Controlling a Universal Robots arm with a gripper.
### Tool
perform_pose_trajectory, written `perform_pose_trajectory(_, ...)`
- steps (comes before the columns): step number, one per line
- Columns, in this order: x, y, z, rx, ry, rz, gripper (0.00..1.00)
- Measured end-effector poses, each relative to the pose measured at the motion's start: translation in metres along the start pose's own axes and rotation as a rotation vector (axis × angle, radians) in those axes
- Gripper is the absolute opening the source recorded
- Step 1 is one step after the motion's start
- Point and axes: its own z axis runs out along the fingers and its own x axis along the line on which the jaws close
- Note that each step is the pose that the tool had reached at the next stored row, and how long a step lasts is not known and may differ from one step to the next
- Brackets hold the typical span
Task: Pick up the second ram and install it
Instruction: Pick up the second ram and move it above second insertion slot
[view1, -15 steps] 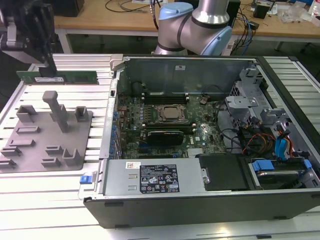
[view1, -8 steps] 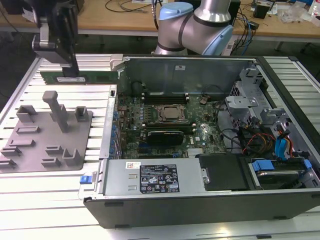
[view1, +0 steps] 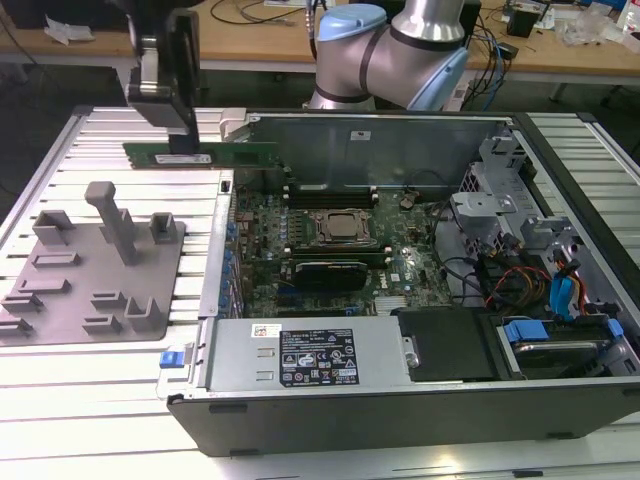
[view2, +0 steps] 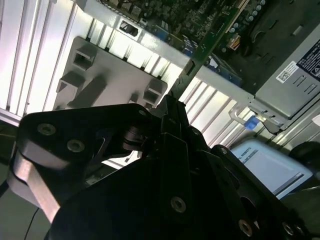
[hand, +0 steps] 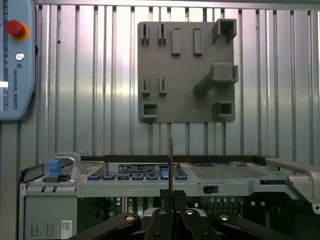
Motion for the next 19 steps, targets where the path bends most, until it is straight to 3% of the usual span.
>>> perform_pose_trajectory(10, 0.0002, -0.0490, -0.0021, 0.0000, -0.0001, 0.000, 0.09)
perform_pose_trajectory(14, 0.0002, -0.0616, -0.0027, -0.0001, 0.0001, 0.000, 0.09)
perform_pose_trajectory(19, 0.0004, -0.0916, -0.0039, -0.0001, 0.0000, 0.000, 0.09)
